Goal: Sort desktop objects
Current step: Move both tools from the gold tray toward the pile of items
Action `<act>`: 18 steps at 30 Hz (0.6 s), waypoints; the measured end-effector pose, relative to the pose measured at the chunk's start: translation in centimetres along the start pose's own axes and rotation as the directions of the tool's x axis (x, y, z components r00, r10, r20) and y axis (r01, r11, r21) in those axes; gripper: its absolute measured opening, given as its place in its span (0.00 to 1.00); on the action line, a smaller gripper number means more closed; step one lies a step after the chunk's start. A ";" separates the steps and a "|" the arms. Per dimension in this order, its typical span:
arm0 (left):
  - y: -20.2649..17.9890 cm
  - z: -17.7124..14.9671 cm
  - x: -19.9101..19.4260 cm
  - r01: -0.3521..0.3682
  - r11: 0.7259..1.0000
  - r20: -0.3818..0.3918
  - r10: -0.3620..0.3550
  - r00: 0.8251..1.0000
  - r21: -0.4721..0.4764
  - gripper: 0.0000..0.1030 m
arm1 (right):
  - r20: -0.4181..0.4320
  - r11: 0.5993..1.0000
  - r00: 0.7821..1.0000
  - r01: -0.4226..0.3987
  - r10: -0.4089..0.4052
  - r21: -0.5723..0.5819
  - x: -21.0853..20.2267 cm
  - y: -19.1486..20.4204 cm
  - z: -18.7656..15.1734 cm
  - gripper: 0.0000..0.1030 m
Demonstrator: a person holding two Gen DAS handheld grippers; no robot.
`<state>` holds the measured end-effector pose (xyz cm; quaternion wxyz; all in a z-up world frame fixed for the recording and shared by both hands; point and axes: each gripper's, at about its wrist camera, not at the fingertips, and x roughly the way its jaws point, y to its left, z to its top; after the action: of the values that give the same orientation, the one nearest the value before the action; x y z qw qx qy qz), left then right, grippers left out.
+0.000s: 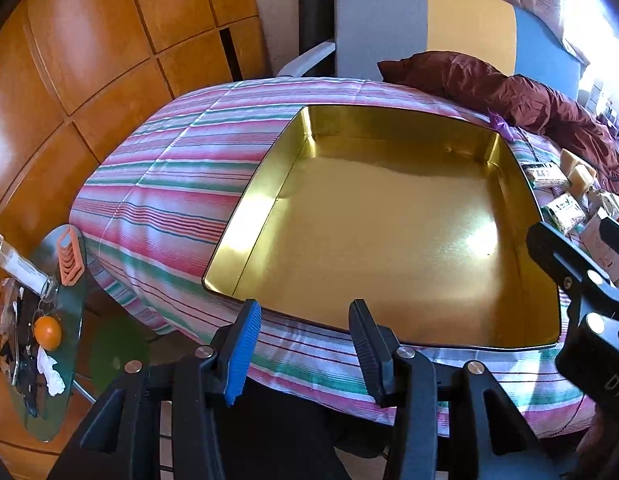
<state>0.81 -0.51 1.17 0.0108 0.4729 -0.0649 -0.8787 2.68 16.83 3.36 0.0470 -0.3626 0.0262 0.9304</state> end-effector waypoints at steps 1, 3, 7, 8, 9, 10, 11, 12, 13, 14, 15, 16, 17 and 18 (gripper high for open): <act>-0.2 0.0 -0.1 0.001 1.000 0.003 -0.001 1.000 0.005 0.45 | 0.002 1.000 1.000 0.017 -0.017 -0.002 -0.2 -0.2 -0.1 1.00; -0.6 0.0 -0.3 0.001 1.000 0.011 -0.001 1.000 0.017 0.45 | 0.005 0.999 0.999 0.043 -0.043 -0.002 -0.4 -0.9 -0.2 1.00; -1.7 0.0 -0.6 0.010 0.999 0.013 -0.011 1.000 0.046 0.45 | -0.001 0.997 0.998 0.068 -0.068 0.033 -1.0 -3.0 -0.6 1.00; -2.0 0.0 -0.7 0.020 0.998 0.011 -0.020 1.000 0.057 0.45 | -0.001 0.996 0.997 0.072 -0.072 0.047 -1.2 -3.7 -0.8 1.00; -2.4 0.0 -0.8 0.027 0.997 0.011 -0.028 1.000 0.068 0.45 | -0.001 0.996 0.997 0.075 -0.075 0.054 -1.5 -4.3 -0.9 1.00; -2.8 0.0 -0.9 0.032 0.996 0.011 -0.033 0.999 0.077 0.45 | -0.001 0.995 0.997 0.079 -0.079 0.057 -1.6 -4.7 -1.0 1.00; -3.1 0.1 -1.0 0.038 0.996 0.012 -0.039 0.999 0.086 0.45 | -0.001 0.994 0.996 0.093 -0.093 0.061 -1.9 -5.4 -1.2 1.00; -3.5 0.1 -1.1 0.046 0.994 0.014 -0.048 0.999 0.094 0.45 | 0.000 0.993 0.995 0.102 -0.102 0.063 -2.2 -5.9 -1.4 1.00; -3.9 0.1 -1.2 0.053 0.993 0.015 -0.055 0.998 0.103 0.45 | 0.001 0.992 0.994 0.111 -0.111 0.065 -2.4 -6.3 -1.6 1.00; -4.4 0.1 -1.3 0.058 0.992 0.015 -0.060 0.998 0.111 0.45 | -0.001 0.989 0.992 0.127 -0.128 0.071 -2.6 -7.1 -1.8 1.00; -4.7 0.1 -1.4 0.065 0.991 0.014 -0.067 0.998 0.117 0.45 | -0.004 0.987 0.990 0.138 -0.138 0.077 -2.8 -7.6 -2.1 1.00; -5.1 0.0 -1.5 0.069 0.990 0.015 -0.071 0.997 0.126 0.45 | -0.007 0.985 0.989 0.147 -0.147 0.084 -2.9 -8.2 -2.3 1.00; -5.5 0.0 -1.6 0.071 0.988 0.014 -0.074 0.997 0.138 0.45 | -0.009 0.983 0.987 0.158 -0.157 0.092 -3.1 -8.9 -2.6 1.00; -5.9 -0.1 -1.7 0.075 0.986 0.013 -0.078 0.997 0.150 0.45 | -0.013 0.980 0.986 0.169 -0.169 0.102 -3.3 -9.6 -3.0 1.00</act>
<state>2.07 5.50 1.80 -0.0593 0.4662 -0.1125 -0.8755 8.14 25.95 3.30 0.1444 -0.3627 0.0432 0.9196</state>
